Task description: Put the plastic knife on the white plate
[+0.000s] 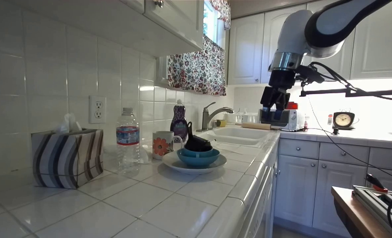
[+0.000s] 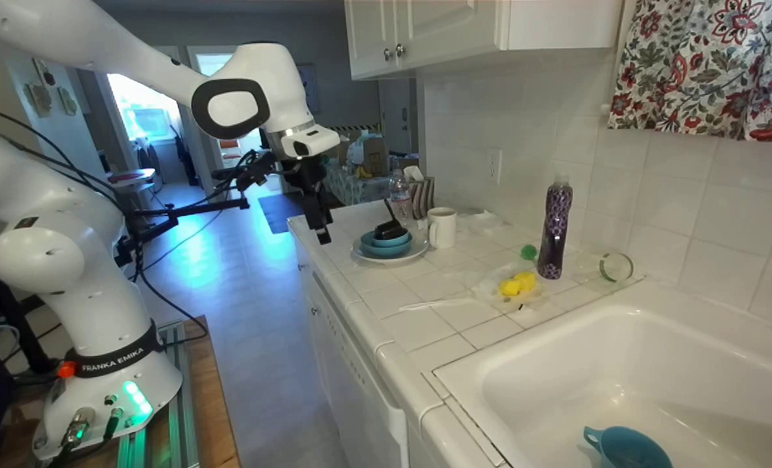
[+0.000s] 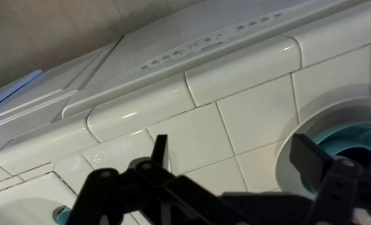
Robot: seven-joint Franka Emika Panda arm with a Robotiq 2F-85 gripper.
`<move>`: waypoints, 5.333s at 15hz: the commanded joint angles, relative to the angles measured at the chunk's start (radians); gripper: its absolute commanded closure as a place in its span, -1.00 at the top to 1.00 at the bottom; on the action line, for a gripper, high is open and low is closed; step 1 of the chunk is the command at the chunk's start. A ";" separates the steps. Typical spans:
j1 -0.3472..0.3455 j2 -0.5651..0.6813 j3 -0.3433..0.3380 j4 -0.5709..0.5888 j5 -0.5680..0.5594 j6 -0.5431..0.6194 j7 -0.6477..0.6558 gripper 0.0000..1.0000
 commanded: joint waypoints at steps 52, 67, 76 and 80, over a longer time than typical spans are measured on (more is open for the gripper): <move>-0.063 0.827 -0.098 0.473 0.187 0.255 -0.323 1.00; -0.055 0.840 -0.121 0.469 0.144 0.248 -0.296 0.88; -0.053 0.839 -0.130 0.475 0.145 0.251 -0.287 -0.48; -0.050 0.838 -0.132 0.478 0.144 0.252 -0.283 -0.94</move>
